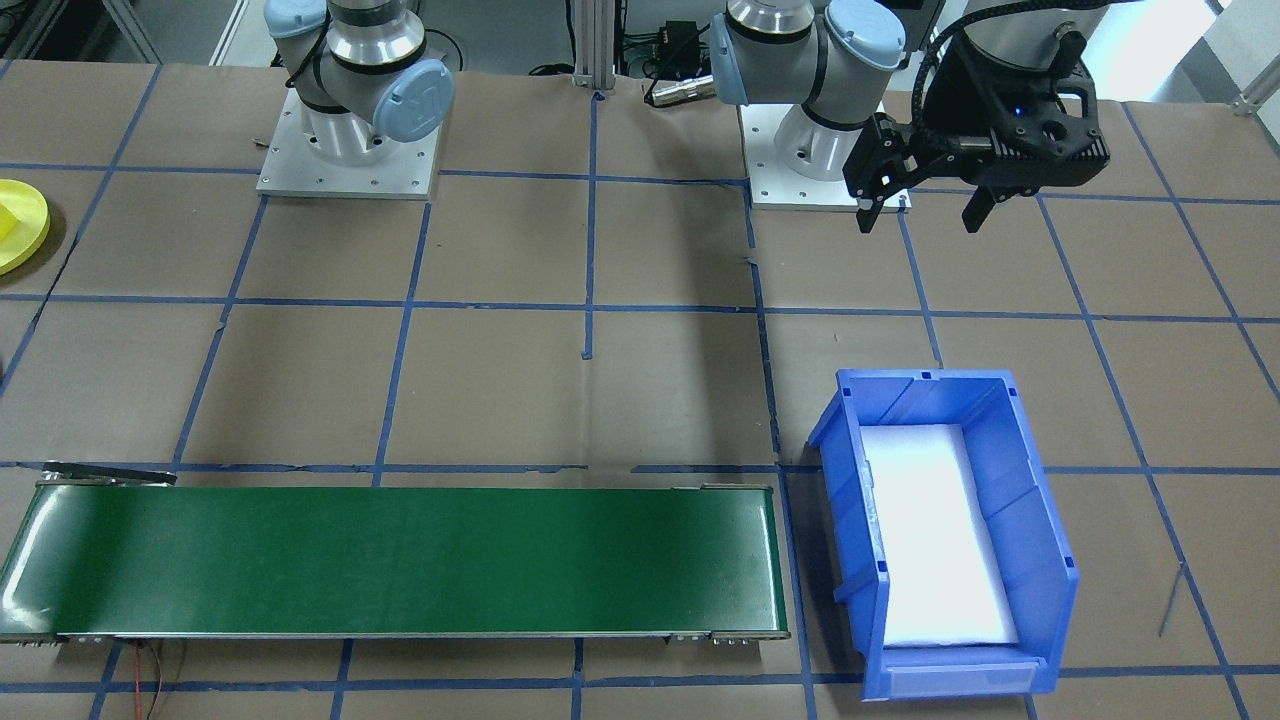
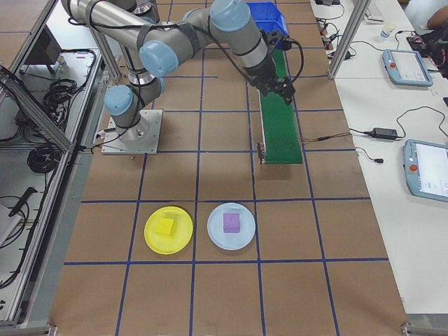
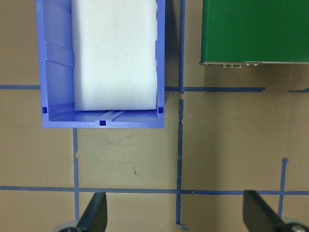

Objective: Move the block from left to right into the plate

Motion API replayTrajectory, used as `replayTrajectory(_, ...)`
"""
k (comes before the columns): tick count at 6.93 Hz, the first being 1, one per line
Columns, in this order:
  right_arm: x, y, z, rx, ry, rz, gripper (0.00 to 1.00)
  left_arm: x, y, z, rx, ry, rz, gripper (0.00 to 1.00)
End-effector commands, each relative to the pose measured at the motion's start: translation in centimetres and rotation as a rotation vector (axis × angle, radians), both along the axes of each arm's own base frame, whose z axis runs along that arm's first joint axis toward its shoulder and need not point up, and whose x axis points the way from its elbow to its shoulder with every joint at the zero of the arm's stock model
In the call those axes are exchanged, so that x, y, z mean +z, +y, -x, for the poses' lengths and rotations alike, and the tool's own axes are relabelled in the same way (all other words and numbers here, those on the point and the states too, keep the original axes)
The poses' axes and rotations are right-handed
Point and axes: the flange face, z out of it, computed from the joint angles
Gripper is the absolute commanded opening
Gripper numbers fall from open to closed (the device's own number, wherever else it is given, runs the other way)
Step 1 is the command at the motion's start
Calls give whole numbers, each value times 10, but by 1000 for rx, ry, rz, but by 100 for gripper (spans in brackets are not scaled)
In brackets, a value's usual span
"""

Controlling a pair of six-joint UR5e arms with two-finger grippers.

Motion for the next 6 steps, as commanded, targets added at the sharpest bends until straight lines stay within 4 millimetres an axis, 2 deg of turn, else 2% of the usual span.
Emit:
replayTrajectory(1, 0, -20, -129, 56, -76, -36, 100, 1, 0, 0, 1, -1, 2, 100)
replayTrajectory(2, 5, -20, -190, 99, -88, -36, 100, 0, 0, 0, 2, -1, -1, 100)
replayTrajectory(3, 5, -14, -236, 93, -93, -55, 100, 0, 0, 0, 2, -1, -1, 100)
replayTrajectory(4, 7, -8, -265, 32, -74, -54, 100, 0, 0, 0, 1, -1, -1, 100)
replayTrajectory(6, 3, 1, -297, -246, -132, -88, 100, 0, 0, 0, 1, -1, -1, 100)
